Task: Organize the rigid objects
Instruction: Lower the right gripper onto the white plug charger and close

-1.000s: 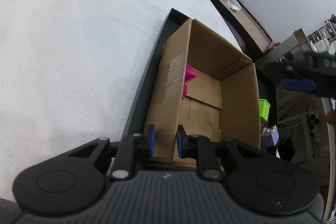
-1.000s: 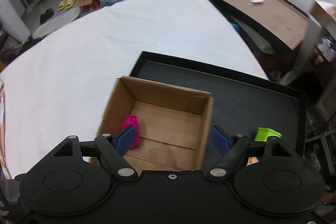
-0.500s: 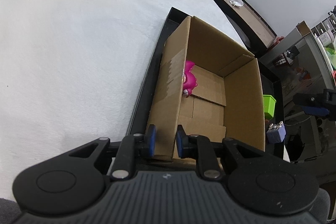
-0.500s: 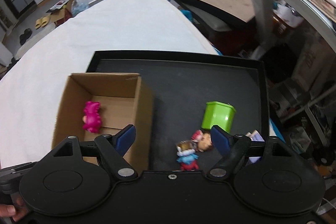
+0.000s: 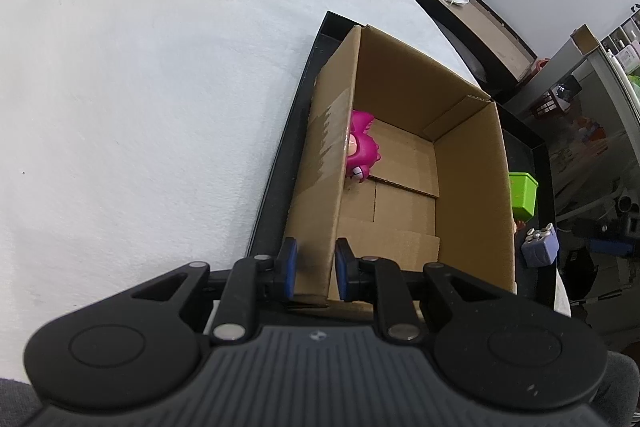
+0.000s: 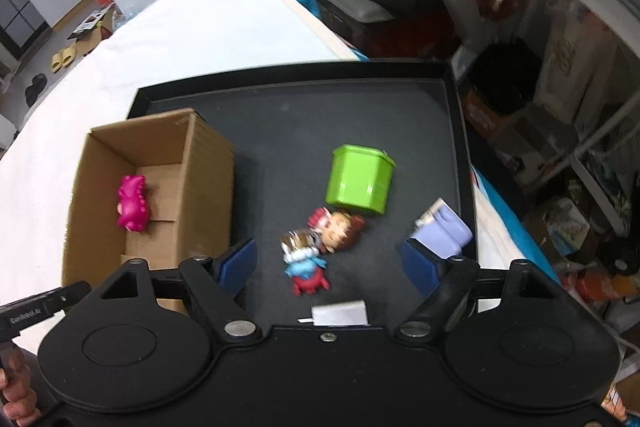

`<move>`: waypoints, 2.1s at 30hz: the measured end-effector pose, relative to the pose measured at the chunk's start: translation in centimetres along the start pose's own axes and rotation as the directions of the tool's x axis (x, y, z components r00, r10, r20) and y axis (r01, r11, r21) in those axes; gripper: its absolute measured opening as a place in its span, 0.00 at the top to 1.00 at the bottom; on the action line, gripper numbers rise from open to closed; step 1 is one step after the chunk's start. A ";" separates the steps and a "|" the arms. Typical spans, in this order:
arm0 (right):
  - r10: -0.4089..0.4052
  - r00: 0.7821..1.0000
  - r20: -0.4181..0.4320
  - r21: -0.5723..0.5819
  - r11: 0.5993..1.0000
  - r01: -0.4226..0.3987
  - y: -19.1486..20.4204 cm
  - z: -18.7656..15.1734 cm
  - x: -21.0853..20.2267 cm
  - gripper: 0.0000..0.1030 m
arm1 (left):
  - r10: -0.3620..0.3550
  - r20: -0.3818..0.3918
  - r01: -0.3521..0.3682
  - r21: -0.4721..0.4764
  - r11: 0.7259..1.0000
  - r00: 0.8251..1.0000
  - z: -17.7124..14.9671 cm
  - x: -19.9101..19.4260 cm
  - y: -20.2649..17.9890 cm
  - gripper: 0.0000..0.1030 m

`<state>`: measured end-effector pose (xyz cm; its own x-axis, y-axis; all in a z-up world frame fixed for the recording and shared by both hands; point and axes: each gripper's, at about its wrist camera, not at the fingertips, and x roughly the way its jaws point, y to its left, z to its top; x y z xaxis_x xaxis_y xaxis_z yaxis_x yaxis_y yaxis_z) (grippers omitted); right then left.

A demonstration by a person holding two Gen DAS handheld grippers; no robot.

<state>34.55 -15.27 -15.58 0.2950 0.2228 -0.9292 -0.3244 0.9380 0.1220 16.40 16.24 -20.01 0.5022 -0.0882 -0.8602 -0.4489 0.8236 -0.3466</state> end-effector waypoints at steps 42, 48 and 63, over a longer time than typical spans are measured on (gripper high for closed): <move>-0.121 0.972 -0.203 -0.075 0.991 0.108 2.0 -5.3 9.8 0.10 | 0.002 -0.002 -0.002 -0.033 0.999 1.000 0.1 0.1 0.3 0.82; -0.113 0.962 -0.248 -0.106 0.990 0.089 2.3 -5.6 9.7 0.41 | -0.001 -0.004 0.000 -0.034 0.999 1.000 0.1 0.2 0.3 0.82; -0.101 0.984 -0.148 -0.124 0.989 0.083 3.6 -2.9 4.8 0.41 | 0.001 0.005 -0.001 -0.014 1.000 1.000 0.0 0.1 0.0 0.82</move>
<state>32.13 -11.57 -20.59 0.1896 0.0848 -0.9782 -0.4079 0.9130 0.0001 16.45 16.26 -20.05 0.5056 -0.0843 -0.8587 -0.4594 0.8161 -0.3506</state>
